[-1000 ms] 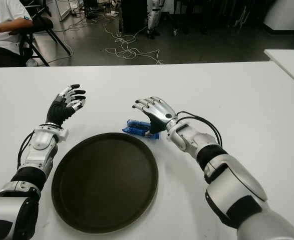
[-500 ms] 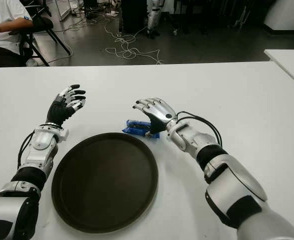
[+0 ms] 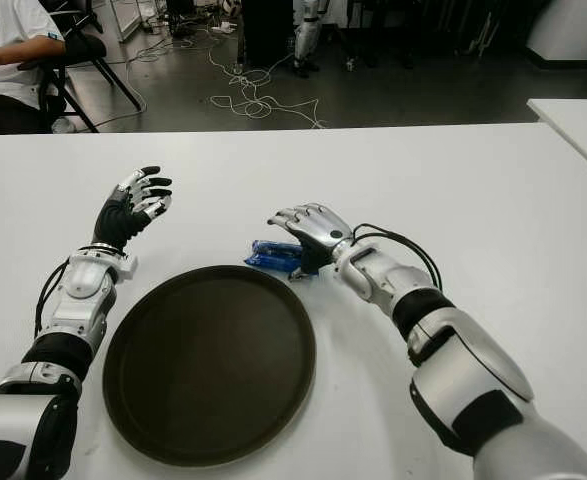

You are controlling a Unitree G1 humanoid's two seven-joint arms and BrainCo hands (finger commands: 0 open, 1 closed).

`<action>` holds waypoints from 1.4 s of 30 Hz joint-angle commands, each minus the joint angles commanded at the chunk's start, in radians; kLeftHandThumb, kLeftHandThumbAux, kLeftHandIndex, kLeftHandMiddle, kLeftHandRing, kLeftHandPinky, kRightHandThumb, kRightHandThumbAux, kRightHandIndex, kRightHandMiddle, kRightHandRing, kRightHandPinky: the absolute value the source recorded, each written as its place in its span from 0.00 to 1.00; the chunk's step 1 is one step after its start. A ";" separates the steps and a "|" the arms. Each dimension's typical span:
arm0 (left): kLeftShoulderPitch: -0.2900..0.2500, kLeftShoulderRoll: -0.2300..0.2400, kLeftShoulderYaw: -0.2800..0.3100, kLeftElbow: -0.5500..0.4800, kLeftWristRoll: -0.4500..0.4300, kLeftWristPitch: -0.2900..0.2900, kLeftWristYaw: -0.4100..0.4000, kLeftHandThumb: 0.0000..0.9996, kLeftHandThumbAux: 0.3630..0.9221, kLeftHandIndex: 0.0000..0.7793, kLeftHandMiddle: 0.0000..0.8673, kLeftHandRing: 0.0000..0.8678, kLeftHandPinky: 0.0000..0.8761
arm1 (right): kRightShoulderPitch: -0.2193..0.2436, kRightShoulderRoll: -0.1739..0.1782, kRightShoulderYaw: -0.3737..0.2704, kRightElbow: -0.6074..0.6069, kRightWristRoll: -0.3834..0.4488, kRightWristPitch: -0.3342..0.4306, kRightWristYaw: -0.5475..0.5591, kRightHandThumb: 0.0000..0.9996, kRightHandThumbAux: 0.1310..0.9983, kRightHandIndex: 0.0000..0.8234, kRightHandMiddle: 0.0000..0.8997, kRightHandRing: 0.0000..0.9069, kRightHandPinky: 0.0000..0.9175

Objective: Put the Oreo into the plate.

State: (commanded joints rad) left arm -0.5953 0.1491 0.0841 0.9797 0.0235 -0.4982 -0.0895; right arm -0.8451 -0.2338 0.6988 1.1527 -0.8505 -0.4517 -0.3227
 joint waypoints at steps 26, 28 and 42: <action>0.007 -0.010 0.004 -0.015 -0.012 -0.001 -0.009 0.25 0.70 0.23 0.31 0.30 0.32 | -0.009 -0.010 -0.010 -0.002 0.006 0.006 0.058 0.00 0.70 0.20 0.19 0.20 0.15; 0.008 -0.011 0.004 -0.015 -0.013 0.000 -0.009 0.24 0.70 0.24 0.32 0.30 0.31 | -0.010 -0.011 -0.011 -0.001 0.007 0.002 0.063 0.00 0.70 0.20 0.20 0.20 0.14; 0.010 -0.018 0.004 -0.020 -0.011 -0.008 -0.007 0.25 0.70 0.25 0.31 0.31 0.32 | -0.014 -0.017 -0.019 0.015 0.015 -0.031 0.097 0.00 0.69 0.21 0.20 0.21 0.17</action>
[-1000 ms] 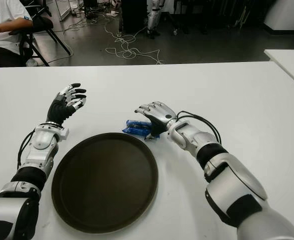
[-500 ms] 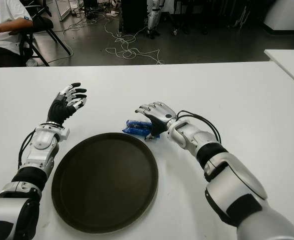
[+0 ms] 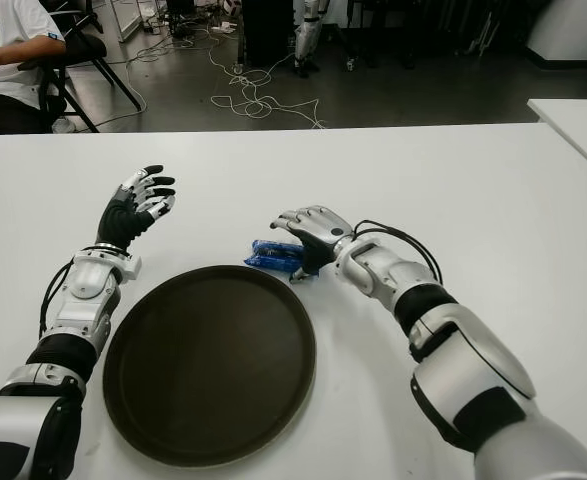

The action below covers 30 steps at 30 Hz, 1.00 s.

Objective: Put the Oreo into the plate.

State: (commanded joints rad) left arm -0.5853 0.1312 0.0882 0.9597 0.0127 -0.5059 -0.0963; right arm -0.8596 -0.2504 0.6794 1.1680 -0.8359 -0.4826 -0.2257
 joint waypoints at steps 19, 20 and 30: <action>-0.003 -0.001 0.003 0.014 0.001 -0.020 -0.006 0.27 0.72 0.26 0.32 0.30 0.33 | -0.005 0.006 -0.032 0.027 0.051 -0.048 0.115 0.00 0.74 0.35 0.30 0.29 0.22; -0.003 -0.001 0.004 0.014 0.001 -0.020 -0.006 0.27 0.72 0.26 0.32 0.30 0.33 | -0.005 0.007 -0.032 0.027 0.053 -0.048 0.118 0.00 0.74 0.35 0.31 0.29 0.22; -0.004 0.002 0.003 0.019 0.007 -0.023 0.001 0.24 0.70 0.26 0.31 0.30 0.32 | -0.004 0.005 -0.025 0.022 0.051 -0.047 0.114 0.00 0.75 0.37 0.35 0.35 0.28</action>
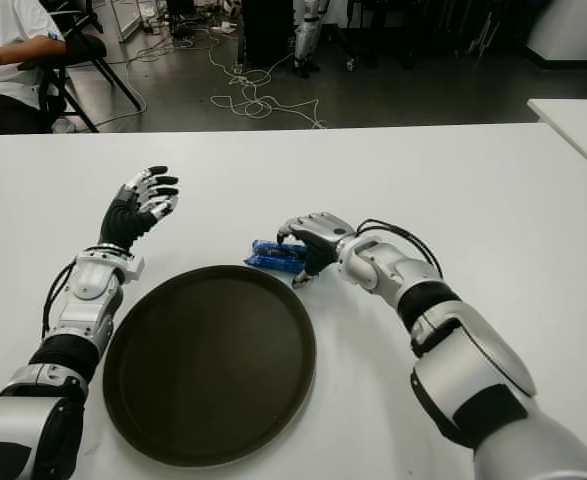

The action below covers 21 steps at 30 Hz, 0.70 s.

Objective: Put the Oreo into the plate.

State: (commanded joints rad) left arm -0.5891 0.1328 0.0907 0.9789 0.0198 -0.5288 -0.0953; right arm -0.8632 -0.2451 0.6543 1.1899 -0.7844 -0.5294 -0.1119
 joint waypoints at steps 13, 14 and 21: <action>0.001 0.000 0.000 -0.001 -0.002 0.001 -0.006 0.24 0.69 0.24 0.31 0.30 0.32 | 0.002 0.001 0.005 0.001 -0.004 0.006 -0.012 0.00 0.72 0.36 0.34 0.32 0.24; 0.001 0.000 0.000 -0.001 -0.002 0.000 -0.006 0.23 0.69 0.24 0.31 0.30 0.32 | 0.002 0.001 0.006 0.001 -0.005 0.007 -0.015 0.00 0.71 0.36 0.33 0.32 0.23; 0.000 -0.001 -0.001 0.000 -0.001 -0.001 -0.005 0.27 0.71 0.27 0.32 0.31 0.33 | 0.002 0.000 0.016 0.003 -0.011 0.012 -0.039 0.00 0.70 0.32 0.29 0.28 0.18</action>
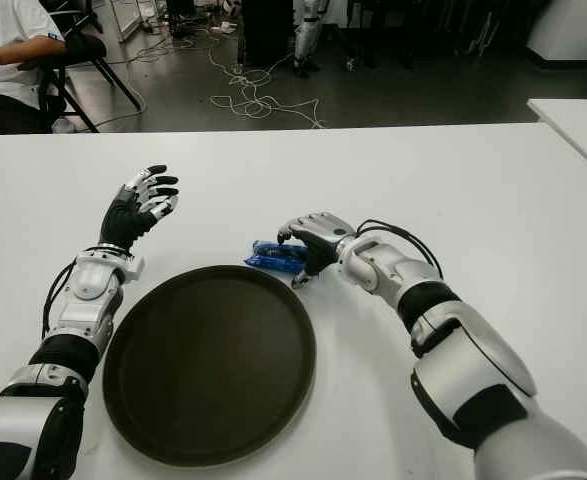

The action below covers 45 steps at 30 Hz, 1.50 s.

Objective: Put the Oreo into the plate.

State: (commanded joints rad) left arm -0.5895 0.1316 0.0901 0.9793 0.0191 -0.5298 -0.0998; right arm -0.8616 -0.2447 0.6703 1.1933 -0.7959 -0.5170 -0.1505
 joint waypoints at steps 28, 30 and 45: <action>0.004 -0.003 -0.007 -0.015 0.010 0.015 0.015 0.25 0.72 0.26 0.32 0.31 0.33 | -0.005 -0.015 0.027 -0.014 -0.036 0.030 -0.153 0.02 0.86 0.49 0.52 0.53 0.50; 0.004 -0.002 -0.008 -0.015 0.010 0.013 0.016 0.25 0.72 0.26 0.32 0.30 0.32 | -0.006 -0.014 0.028 -0.012 -0.039 0.033 -0.167 0.07 0.87 0.53 0.57 0.58 0.54; 0.010 0.000 -0.007 -0.019 0.007 0.000 0.004 0.24 0.72 0.26 0.31 0.30 0.33 | -0.007 -0.039 0.024 -0.038 -0.042 0.035 -0.215 0.68 0.70 0.52 0.74 0.73 0.68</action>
State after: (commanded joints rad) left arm -0.5799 0.1314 0.0826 0.9606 0.0261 -0.5300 -0.0956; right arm -0.8688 -0.2834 0.6947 1.1555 -0.8379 -0.4822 -0.3653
